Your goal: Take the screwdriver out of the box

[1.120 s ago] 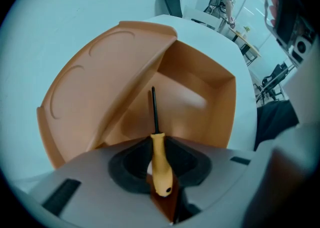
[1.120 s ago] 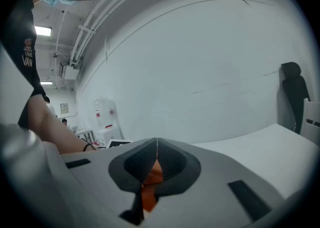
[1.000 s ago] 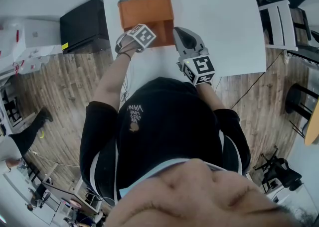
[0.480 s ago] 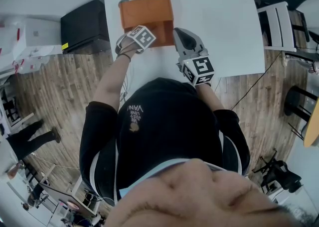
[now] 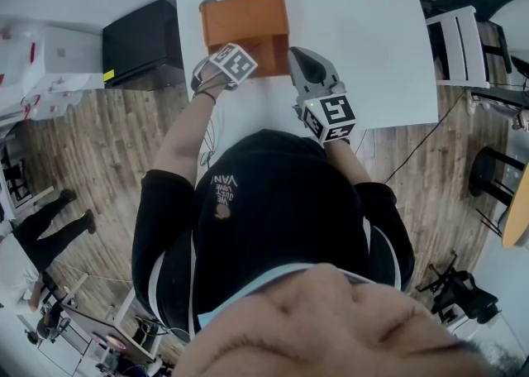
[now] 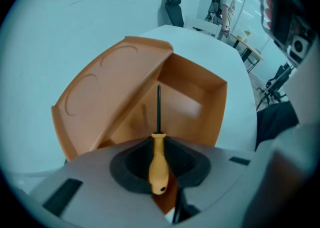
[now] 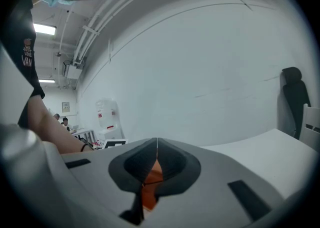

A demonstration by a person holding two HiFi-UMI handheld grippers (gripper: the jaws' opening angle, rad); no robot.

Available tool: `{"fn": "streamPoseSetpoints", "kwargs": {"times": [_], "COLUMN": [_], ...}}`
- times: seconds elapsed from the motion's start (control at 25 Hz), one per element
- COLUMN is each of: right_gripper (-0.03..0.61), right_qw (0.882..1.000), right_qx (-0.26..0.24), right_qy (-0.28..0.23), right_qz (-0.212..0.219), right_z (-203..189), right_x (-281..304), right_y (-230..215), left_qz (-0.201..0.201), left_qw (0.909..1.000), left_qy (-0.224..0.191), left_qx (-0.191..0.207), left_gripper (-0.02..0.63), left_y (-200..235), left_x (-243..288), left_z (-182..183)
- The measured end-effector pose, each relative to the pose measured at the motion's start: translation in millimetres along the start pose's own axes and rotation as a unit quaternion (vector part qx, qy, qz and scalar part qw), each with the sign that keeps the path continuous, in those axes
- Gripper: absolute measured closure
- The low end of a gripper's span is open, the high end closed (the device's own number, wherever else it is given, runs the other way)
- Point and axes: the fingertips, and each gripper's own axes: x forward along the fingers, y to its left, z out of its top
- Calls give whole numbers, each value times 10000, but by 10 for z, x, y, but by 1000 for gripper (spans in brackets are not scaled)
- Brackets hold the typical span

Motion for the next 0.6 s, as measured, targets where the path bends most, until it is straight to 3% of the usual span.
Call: {"fn": "streamPoseSetpoints", "kwargs": {"times": [0.6], "right_gripper": [566], "right_qw": [9998], "right_qx": [-169], "right_qy": [-49], "right_qz": [46], "right_z": [66], "right_x": [-66], "right_y": [157], "left_qz": [307], "left_qw": [9940], "left_qy": [-1038], "left_qx": [-183], "left_gripper": [537], "left_y": [6], "left_x": [-424], "left_z": [172]}}
